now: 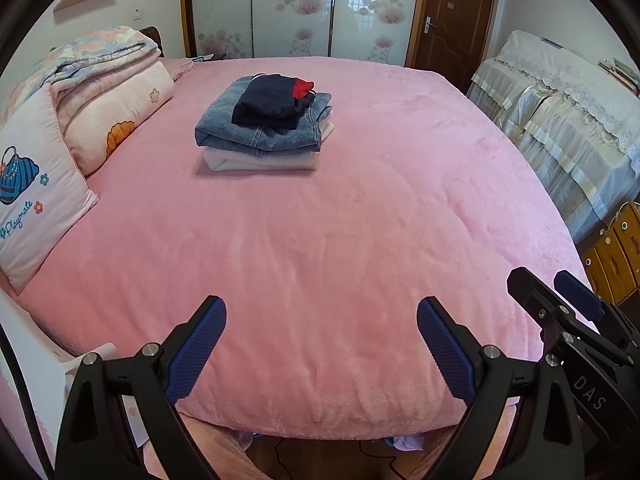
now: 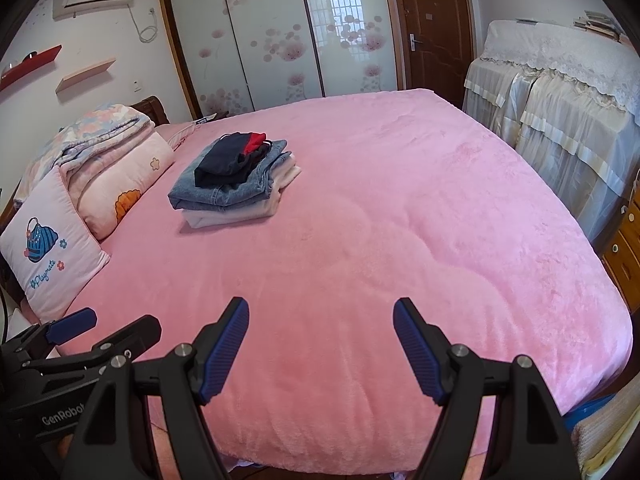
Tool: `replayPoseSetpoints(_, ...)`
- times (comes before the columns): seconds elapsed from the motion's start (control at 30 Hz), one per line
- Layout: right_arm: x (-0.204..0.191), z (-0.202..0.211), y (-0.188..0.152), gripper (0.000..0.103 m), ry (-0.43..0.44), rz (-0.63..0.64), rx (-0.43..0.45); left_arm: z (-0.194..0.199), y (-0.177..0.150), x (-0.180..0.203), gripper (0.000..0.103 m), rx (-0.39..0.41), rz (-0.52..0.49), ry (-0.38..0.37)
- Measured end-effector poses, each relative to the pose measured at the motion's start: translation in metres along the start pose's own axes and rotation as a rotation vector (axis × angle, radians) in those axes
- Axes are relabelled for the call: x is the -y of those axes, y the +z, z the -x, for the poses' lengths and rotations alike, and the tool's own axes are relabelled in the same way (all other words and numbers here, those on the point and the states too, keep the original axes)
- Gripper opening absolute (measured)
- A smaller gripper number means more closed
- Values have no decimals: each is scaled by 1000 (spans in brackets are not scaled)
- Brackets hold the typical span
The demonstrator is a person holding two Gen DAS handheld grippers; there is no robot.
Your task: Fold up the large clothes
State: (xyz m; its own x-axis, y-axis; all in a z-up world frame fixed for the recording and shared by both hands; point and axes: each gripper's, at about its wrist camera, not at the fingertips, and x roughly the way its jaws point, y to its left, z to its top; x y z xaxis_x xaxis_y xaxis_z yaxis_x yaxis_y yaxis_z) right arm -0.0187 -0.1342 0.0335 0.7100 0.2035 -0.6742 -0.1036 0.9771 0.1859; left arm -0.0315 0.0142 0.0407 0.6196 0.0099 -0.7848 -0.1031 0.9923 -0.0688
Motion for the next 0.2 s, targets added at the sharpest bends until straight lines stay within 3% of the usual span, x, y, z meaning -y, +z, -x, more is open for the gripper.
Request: replayPoseSetpoints(0.2, -3, -3, -2, 75, -8, -4, 0, -3, 0, 1, 96, -10, 2, 6)
